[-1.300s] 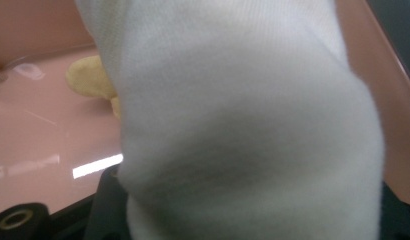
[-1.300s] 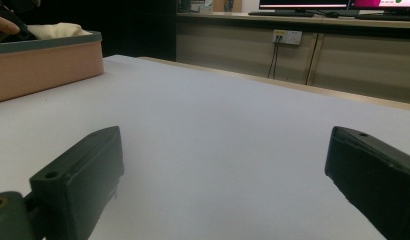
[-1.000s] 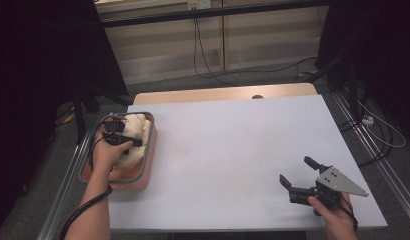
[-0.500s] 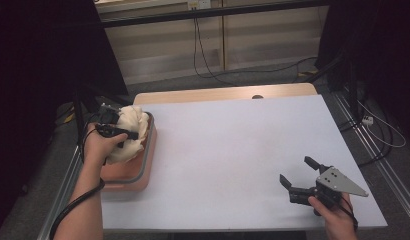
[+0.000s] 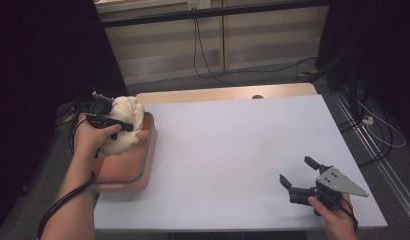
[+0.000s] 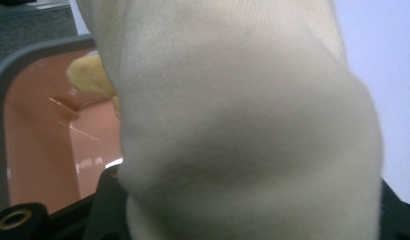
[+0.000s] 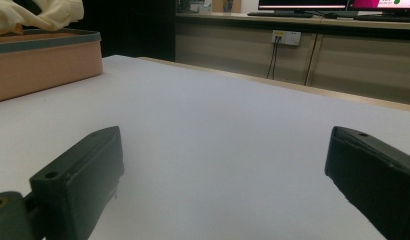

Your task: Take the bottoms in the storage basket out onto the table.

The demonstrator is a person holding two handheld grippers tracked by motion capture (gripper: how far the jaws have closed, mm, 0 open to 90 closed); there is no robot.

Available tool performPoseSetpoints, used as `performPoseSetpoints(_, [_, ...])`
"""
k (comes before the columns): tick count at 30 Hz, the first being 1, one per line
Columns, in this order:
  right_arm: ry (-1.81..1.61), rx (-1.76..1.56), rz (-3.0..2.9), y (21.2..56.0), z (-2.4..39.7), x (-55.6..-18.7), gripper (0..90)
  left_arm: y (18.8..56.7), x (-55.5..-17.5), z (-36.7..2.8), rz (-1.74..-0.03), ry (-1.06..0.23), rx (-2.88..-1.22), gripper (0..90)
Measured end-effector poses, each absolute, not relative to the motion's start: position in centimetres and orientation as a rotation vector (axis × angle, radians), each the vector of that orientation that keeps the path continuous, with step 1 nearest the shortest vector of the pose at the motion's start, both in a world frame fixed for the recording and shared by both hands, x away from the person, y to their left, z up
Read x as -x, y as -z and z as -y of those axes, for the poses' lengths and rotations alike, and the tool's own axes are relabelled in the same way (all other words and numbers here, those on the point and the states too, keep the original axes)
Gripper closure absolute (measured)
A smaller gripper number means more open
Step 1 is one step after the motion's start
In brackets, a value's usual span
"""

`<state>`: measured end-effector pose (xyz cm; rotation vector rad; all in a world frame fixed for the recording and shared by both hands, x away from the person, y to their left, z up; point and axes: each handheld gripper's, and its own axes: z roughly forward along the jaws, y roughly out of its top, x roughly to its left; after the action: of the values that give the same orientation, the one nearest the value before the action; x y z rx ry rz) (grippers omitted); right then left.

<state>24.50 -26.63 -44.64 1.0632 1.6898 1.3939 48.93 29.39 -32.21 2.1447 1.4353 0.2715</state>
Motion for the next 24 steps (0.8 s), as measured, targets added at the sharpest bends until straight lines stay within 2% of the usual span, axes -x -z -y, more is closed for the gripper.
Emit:
performPoseSetpoints(13, [-1.398, -1.062, -1.693, 44.7, 26.6, -24.5, 2.0, 29.3, -48.8, -27.7, -1.351, -0.248, -2.167, 45.9])
performPoseSetpoints(24, [-1.398, -1.063, -1.693, 44.6, 26.6, -24.5, 2.0, 28.7, -48.5, -25.3, -1.250, -0.196, -2.181, 45.6])
